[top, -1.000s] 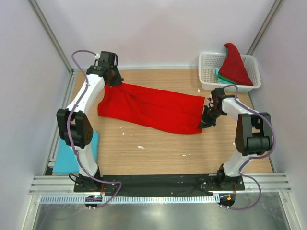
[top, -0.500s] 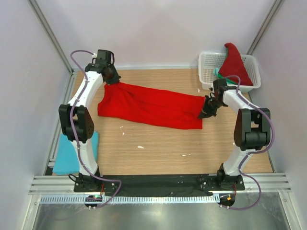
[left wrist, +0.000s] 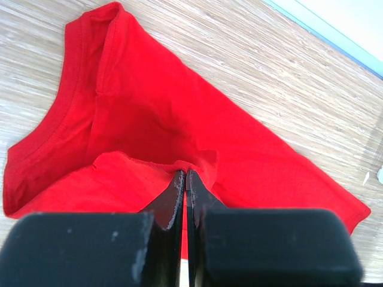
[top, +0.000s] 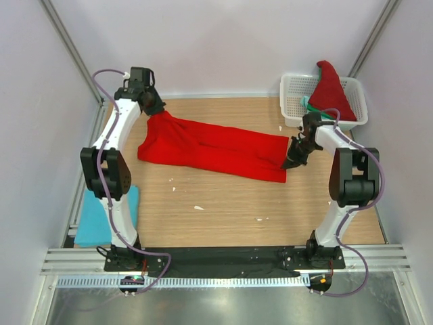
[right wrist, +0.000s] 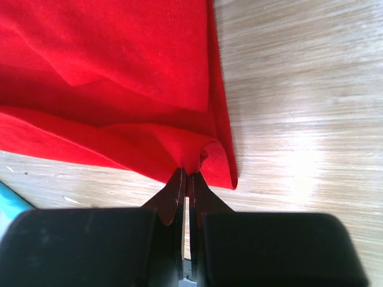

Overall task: Fold and stack the t-shirts
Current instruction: Fold the tshirt

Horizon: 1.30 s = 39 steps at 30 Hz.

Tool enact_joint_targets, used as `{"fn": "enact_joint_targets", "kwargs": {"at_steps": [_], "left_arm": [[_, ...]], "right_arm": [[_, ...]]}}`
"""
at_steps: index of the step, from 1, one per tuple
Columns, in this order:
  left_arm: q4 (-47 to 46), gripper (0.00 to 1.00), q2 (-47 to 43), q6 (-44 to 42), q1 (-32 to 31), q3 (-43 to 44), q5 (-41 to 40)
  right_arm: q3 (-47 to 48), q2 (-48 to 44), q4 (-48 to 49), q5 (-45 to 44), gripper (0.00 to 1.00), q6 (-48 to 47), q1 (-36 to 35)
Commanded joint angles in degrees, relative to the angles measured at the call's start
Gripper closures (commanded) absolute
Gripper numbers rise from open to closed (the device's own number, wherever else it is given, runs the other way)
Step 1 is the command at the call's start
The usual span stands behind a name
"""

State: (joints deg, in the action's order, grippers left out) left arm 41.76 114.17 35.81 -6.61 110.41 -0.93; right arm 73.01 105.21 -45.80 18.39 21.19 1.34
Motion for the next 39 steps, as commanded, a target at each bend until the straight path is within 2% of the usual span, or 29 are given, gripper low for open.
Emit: {"fn": "enact_joint_targets", "kwargs": {"at_steps": [1,13,20,22,39], "left_arm": [[-2.56,1.00,2.02,0.66,0.81,2.62,2.16],[-1.59,1.00,2.72,1.19,2.04,1.74,1.37],[-1.59,1.00,1.67,1.45,2.13,1.74,1.28],[-1.07,1.00,1.06,1.37,2.22,1.39,-1.00],[0.25,1.00,-0.18,0.93,4.24,-0.90,-4.08]], "right_arm": [[3.36,1.57,-0.43,0.15,0.95,0.08,0.33],[11.44,7.37,-1.83,1.03,0.93,0.78,0.33],[9.87,6.33,-2.54,-0.20,0.93,0.43,0.50],[8.73,5.89,-1.93,-0.02,0.93,0.60,0.50],[10.83,8.43,-1.49,0.50,0.91,0.61,0.94]]}}
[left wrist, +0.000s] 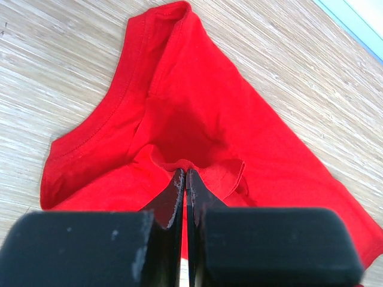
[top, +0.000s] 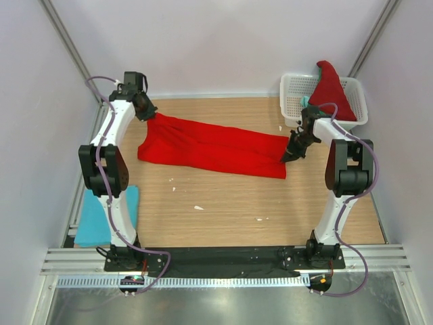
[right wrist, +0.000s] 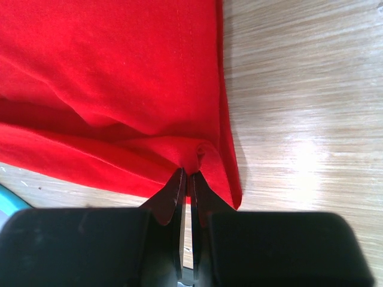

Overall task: Fold and stack the t-shirts
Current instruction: Fold the tshirt

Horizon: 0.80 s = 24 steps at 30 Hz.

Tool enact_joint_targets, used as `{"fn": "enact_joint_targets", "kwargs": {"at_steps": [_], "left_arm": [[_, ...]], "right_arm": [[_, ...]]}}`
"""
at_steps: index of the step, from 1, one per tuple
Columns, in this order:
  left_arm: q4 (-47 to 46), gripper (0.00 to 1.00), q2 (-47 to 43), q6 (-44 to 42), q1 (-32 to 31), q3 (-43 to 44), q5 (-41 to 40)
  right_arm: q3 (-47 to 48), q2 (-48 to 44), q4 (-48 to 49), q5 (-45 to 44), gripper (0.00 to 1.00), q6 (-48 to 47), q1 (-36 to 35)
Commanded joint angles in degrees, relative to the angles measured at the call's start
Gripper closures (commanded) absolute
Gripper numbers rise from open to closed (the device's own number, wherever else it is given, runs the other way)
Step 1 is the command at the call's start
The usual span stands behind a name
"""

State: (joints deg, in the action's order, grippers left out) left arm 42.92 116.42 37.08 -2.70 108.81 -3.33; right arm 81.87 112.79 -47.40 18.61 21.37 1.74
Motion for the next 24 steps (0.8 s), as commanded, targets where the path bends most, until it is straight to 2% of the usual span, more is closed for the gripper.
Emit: {"fn": "enact_joint_targets", "kwargs": {"at_steps": [1,24], "left_arm": [[-0.90,1.00,-2.17,-0.43,0.33,0.96,-1.68],[-3.89,1.00,1.26,0.36,0.33,2.37,2.72]], "right_arm": [[2.24,1.02,0.20,0.46,0.91,0.52,0.46],[5.50,4.63,0.55,0.46,0.88,1.75,0.55]]}}
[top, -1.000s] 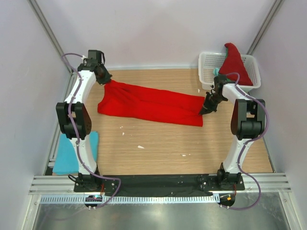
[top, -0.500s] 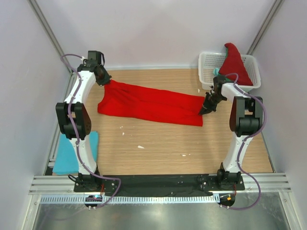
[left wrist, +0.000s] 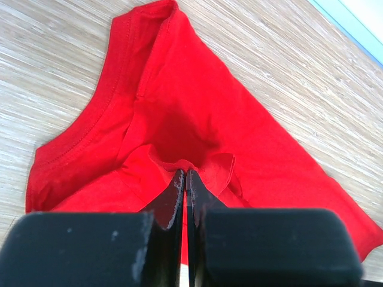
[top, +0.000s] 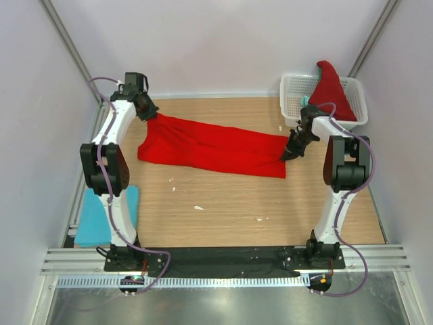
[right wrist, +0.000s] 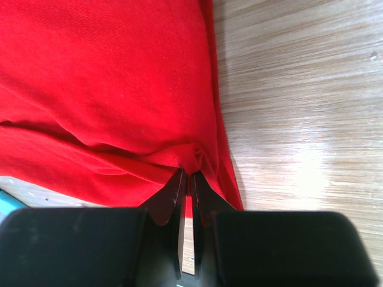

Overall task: Fold and stack the t-shirts
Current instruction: Fold the tshirt

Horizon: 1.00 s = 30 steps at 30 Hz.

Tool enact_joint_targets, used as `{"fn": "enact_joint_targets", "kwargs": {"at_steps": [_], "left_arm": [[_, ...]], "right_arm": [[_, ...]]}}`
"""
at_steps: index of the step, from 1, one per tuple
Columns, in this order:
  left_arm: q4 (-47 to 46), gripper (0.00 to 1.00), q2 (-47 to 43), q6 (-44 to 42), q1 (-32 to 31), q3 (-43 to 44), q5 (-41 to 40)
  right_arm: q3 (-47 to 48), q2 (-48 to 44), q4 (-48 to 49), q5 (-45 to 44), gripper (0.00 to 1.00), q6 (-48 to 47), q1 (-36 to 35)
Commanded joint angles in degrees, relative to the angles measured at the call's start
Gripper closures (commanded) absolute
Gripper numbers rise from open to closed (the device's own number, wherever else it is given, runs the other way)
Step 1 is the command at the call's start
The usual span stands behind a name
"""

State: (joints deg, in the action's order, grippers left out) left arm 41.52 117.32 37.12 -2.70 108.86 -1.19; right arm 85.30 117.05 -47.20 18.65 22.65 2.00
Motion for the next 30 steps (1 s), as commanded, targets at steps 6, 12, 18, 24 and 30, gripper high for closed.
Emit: {"fn": "enact_joint_targets", "kwargs": {"at_steps": [6,12,18,24,30], "left_arm": [[-2.76,1.00,0.45,0.23,0.33,3.20,-0.39],[-2.76,1.00,1.59,0.49,0.33,3.64,-0.22],[-4.87,0.95,4.93,-2.39,0.24,6.62,3.74],[-1.53,0.69,1.78,-6.09,0.33,8.91,-4.87],[0.23,0.50,-6.21,-6.36,0.33,-0.99,-4.53]], "right_arm": [[2.07,0.72,0.62,0.42,0.86,0.72,0.37],[2.07,1.07,1.14,0.33,0.83,1.08,0.37],[2.59,0.02,1.50,-2.39,0.68,1.69,0.55],[2.69,-4.81,-1.14,-6.97,0.56,-0.33,0.55],[-6.80,-11.67,1.75,-5.65,0.45,-0.51,0.55]]}}
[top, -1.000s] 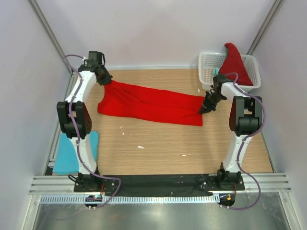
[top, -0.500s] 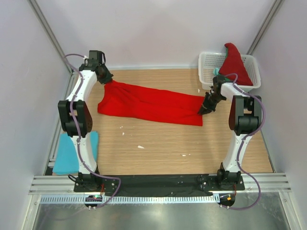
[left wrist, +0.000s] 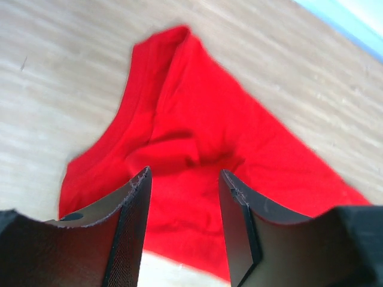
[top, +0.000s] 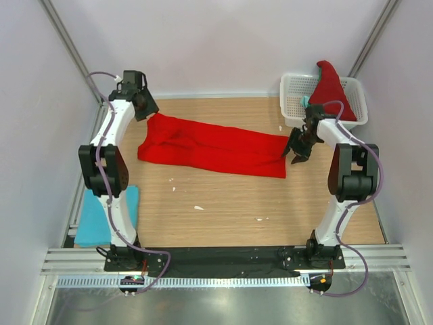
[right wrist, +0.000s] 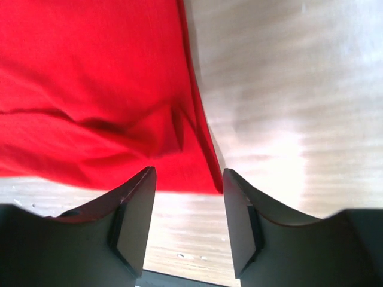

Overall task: Fold and stack the t-shirts
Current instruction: Fold the tshirt

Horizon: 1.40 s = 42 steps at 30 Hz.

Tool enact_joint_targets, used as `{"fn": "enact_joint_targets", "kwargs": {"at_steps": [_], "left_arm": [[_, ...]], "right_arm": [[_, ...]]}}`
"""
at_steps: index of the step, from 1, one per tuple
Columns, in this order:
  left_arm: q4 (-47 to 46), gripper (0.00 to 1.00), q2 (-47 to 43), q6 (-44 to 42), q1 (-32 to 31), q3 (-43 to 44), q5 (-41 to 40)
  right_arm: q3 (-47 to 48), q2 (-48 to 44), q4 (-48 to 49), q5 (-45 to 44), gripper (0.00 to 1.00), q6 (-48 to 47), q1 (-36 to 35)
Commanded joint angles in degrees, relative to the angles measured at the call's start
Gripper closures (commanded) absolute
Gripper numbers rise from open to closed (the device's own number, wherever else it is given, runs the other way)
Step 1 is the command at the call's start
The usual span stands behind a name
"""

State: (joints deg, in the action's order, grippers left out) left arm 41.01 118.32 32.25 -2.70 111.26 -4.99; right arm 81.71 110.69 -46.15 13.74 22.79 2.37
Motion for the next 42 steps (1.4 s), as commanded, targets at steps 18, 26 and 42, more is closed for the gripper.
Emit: {"fn": "enact_joint_targets", "kwargs": {"at_steps": [18,26,42], "left_arm": [[-4.54,0.64,-7.58,3.96,-0.64,-28.29,15.63],[-4.19,0.62,-11.61,4.57,-0.90,-30.31,13.08],[-2.16,0.59,-18.04,5.55,-0.99,-33.65,7.62]], "right_arm": [[-17.90,-8.39,12.75,8.06,0.51,-1.96,0.18],[-17.11,-5.58,11.79,5.34,0.57,-1.69,0.09],[-38.81,-23.93,8.18,8.58,0.86,5.16,-9.31]]}}
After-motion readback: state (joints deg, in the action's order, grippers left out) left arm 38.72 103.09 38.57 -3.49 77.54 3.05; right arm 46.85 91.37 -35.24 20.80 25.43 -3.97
